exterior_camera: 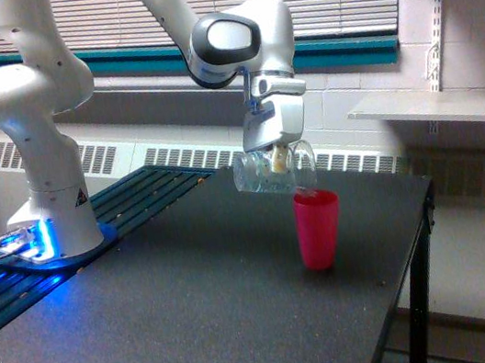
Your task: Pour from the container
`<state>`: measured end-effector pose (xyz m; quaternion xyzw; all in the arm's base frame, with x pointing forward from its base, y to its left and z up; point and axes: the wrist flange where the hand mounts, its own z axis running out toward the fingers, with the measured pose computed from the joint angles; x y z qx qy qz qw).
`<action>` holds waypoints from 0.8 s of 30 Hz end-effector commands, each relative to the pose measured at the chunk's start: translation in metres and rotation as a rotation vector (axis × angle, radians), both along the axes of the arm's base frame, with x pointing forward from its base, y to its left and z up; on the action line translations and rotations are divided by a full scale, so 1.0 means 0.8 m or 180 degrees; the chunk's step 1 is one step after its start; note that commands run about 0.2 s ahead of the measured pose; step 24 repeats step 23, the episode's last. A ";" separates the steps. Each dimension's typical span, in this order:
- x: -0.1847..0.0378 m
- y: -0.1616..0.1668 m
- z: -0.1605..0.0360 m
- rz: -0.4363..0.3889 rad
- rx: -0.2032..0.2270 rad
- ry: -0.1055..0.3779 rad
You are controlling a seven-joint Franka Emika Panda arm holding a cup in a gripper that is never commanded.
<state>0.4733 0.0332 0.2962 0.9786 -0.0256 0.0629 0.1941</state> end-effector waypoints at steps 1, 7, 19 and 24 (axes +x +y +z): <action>-0.001 -0.005 0.010 0.0020 0.0040 -0.0045; -0.005 -0.012 0.019 -0.0004 0.0114 -0.0103; -0.022 -0.035 0.037 -0.0160 0.0359 -0.0333; -0.030 -0.042 0.038 -0.0214 0.0423 -0.0393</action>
